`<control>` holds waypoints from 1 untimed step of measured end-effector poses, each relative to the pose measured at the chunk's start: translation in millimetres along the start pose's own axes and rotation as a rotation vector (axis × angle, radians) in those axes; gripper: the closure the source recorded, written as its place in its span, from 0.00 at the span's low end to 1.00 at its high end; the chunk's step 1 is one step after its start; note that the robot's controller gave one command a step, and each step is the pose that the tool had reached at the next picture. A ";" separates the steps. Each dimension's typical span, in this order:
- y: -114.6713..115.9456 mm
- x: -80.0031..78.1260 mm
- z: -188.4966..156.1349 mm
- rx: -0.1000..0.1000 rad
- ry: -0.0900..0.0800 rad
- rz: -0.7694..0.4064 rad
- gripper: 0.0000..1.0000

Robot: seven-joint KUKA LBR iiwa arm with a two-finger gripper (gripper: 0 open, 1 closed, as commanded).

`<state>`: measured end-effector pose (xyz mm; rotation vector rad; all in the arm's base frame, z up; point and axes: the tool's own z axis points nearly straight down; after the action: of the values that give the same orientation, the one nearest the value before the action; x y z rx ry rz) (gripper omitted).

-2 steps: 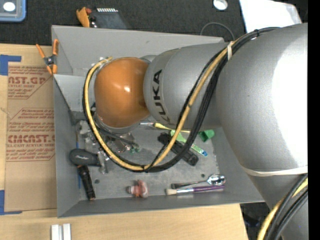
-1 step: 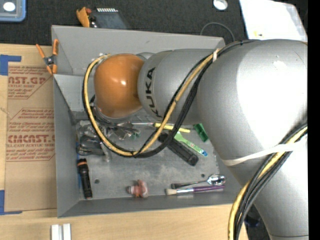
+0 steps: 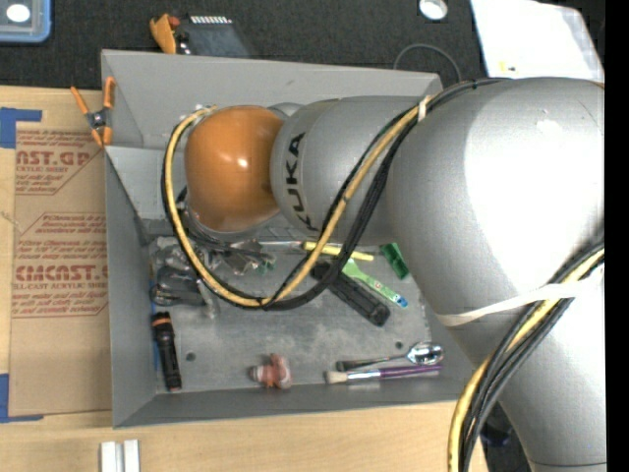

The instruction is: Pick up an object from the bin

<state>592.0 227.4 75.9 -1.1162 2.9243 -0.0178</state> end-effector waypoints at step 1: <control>-27.6 24.1 -4.4 -0.001 -0.003 -0.048 1.00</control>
Offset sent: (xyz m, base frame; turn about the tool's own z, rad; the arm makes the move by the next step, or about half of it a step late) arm -0.0207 -0.0398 0.1241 -0.0112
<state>592.4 190.8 80.6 -1.1857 2.8943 -0.0151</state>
